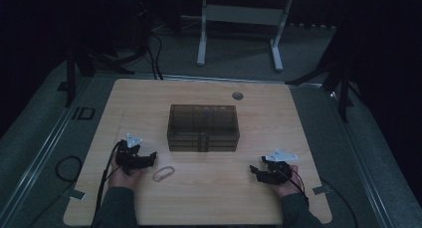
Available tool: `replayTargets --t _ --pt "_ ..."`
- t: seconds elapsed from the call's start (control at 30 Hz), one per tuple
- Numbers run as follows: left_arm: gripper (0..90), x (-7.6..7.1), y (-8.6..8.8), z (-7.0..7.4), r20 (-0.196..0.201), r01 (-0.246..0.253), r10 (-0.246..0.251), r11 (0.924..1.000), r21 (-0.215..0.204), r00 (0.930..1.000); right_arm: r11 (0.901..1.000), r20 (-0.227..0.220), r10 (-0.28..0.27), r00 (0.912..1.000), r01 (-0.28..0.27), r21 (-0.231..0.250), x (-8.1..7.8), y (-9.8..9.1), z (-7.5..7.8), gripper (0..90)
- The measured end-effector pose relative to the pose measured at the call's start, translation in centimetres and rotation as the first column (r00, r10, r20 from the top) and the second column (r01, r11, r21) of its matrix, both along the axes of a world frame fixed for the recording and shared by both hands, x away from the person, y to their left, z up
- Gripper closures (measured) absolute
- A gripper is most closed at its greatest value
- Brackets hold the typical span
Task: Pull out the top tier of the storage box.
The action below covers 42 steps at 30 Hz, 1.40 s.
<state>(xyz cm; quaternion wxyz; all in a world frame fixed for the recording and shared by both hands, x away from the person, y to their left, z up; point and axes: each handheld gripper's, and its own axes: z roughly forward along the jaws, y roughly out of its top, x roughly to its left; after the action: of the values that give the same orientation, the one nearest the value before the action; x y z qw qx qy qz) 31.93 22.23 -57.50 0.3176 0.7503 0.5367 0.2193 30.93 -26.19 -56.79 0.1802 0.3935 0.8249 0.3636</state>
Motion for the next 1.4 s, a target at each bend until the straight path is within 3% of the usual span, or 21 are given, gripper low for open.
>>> replayTargets --t 0.57,0.7,0.83,1.07,1.4 --pt "14.6 0.0 0.0 0.0 0.0 0.0 0.0 1.0 0.0 1.0 1.0 0.001 -0.002 1.0 0.002 -0.002 0.0 0.0 0.0 36.2" --pt "14.6 0.0 0.0 0.0 0.0 0.0 0.0 1.0 0.0 1.0 0.9996 -0.001 -0.027 0.9996 0.027 0.0 -0.1 0.1 0.0 37.8" --pt "14.6 0.0 0.0 0.0 0.0 0.0 0.0 1.0 0.0 1.0 0.9991 -0.006 -0.04 0.9992 0.04 -0.013 -0.1 0.5 0.2 40.5" --pt "14.6 0.0 0.0 0.0 0.0 0.0 0.0 1.0 0.0 1.0 0.9976 0.012 -0.047 0.9988 0.047 -0.051 -0.2 0.9 0.3 34.8" --pt "14.6 0.0 0.0 0.0 0.001 -0.001 0.001 1.0 -0.001 1.0 0.9966 0.005 -0.042 0.9991 0.043 -0.071 -0.4 1.5 0.6 43.3"
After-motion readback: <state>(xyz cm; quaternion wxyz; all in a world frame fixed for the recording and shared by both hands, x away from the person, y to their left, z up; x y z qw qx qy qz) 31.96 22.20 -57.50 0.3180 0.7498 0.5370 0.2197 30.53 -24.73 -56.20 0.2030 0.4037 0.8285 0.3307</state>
